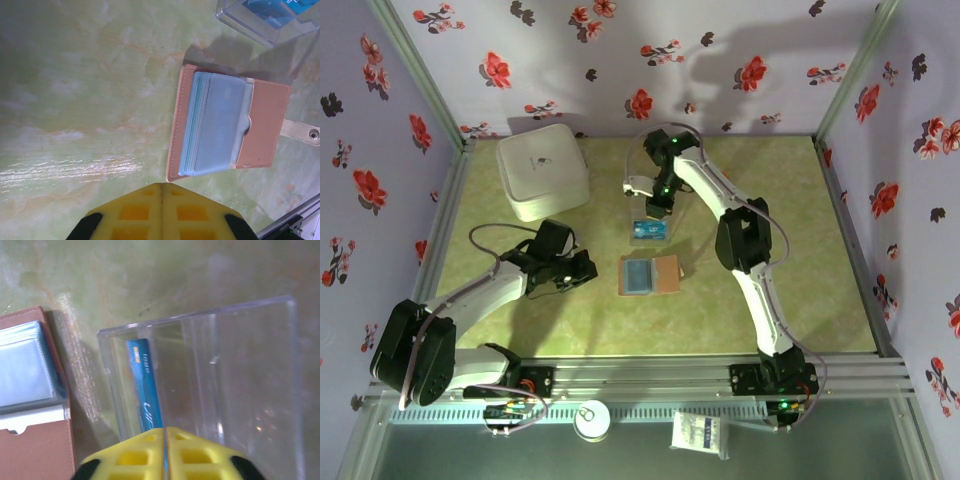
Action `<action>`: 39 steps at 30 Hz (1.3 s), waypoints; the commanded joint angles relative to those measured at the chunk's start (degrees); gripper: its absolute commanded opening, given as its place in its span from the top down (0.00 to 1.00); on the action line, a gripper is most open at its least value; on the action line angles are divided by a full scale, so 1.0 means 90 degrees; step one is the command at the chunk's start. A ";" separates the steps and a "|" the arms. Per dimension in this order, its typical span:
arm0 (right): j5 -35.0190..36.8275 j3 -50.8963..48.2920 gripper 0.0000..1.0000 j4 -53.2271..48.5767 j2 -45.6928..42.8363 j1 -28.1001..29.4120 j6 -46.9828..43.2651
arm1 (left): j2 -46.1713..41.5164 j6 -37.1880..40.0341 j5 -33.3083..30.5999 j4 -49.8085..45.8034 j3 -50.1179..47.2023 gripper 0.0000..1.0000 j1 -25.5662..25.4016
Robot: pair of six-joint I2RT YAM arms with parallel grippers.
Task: Take the credit cards out of the card holder
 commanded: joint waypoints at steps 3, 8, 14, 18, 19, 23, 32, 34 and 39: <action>0.0370 -0.0476 1.00 0.0674 -0.0491 0.0048 0.0388 | 0.0006 0.0046 0.0063 0.0163 -0.0139 1.00 0.0052; 0.0409 -0.0980 1.00 0.0914 -0.0503 0.0162 0.0513 | -0.0014 0.0018 0.0103 0.0218 -0.0195 1.00 0.0052; 0.0384 -0.1344 1.00 0.1086 -0.0502 0.0216 0.0587 | -0.0033 0.0026 0.0110 0.0226 -0.0220 1.00 0.0052; 0.0469 -0.1334 1.00 0.1105 -0.0547 0.0216 0.0616 | -0.0030 0.0014 0.0108 0.0237 -0.0219 1.00 0.0049; 0.0504 -0.1333 1.00 0.1115 -0.0573 0.0220 0.0624 | -0.0032 0.0013 0.0112 0.0247 -0.0208 1.00 0.0052; 0.0596 -0.1338 1.00 0.1216 -0.0740 0.0216 0.0721 | 0.0001 -0.0007 0.0109 0.0298 -0.0202 1.00 0.0052; 0.0632 -0.2672 1.00 0.2510 -0.1892 0.0255 0.1941 | 0.0139 -0.0046 0.0182 0.0543 -0.0106 0.99 0.0050; 0.0705 -0.3300 0.96 0.3088 -0.2340 0.0308 0.2609 | 0.0197 -0.0054 0.0201 0.0636 -0.0088 0.99 0.0040; 0.0939 -0.4926 0.89 0.4619 -0.3471 0.0476 0.4517 | 0.0434 -0.0134 0.0301 0.0968 -0.0061 0.99 0.0013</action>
